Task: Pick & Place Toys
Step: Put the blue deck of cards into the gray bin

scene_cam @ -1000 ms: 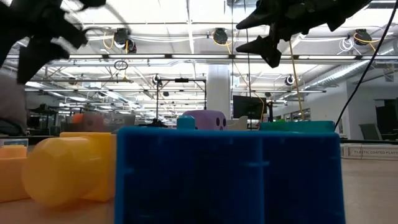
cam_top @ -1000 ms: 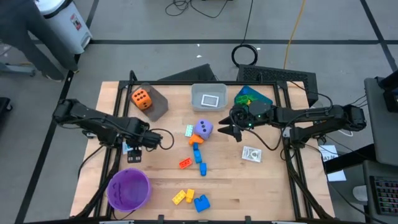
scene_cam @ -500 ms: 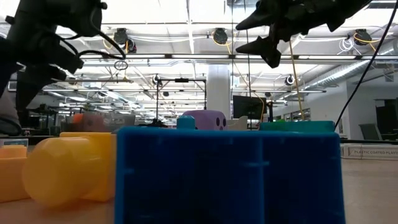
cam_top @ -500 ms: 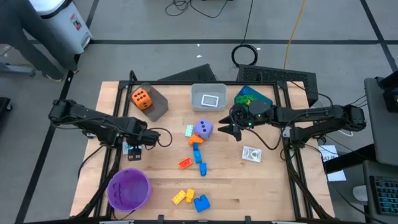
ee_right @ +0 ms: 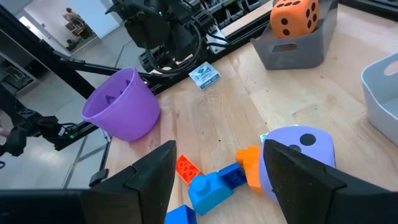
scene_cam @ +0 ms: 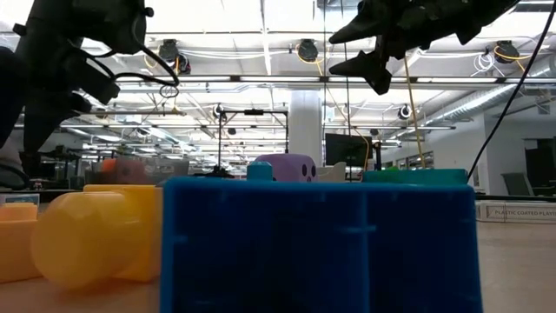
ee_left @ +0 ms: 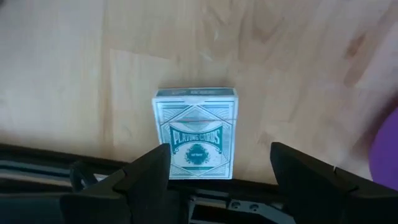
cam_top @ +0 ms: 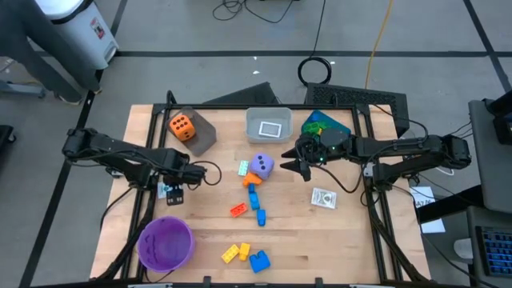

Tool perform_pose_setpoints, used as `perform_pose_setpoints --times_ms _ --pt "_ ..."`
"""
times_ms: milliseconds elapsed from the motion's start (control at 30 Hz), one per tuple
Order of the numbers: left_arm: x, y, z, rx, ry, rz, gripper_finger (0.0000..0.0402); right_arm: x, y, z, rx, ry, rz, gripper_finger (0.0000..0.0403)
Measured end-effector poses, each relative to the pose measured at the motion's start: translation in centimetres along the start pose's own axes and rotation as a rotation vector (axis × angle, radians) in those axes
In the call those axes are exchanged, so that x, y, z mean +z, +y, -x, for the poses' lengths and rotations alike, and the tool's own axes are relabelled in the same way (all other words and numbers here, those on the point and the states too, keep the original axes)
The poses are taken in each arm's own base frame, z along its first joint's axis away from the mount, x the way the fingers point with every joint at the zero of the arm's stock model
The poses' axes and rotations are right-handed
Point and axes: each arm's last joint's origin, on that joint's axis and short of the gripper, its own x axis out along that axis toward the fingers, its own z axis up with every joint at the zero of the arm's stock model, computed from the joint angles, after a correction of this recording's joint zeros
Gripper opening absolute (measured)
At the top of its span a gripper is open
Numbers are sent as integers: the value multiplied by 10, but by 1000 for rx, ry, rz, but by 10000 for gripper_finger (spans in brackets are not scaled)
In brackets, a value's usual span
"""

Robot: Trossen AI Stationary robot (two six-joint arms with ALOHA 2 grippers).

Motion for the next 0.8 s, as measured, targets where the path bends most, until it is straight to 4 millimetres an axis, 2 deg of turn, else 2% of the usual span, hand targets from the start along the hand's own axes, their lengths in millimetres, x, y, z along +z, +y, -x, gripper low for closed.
perform_pose_setpoints --times_ms 200,467,667,800 --pt "4 4 -3 -34 20 5 300 1 -3 0 -14 2 -7 233" --pt "5 12 -7 -95 32 36 394 -2 -4 1 -29 33 7 233" --pt "6 14 -7 -98 33 82 364 -5 -5 1 -37 57 2 233" --pt "6 13 -7 -65 23 33 345 -5 -5 1 -37 58 1 233"
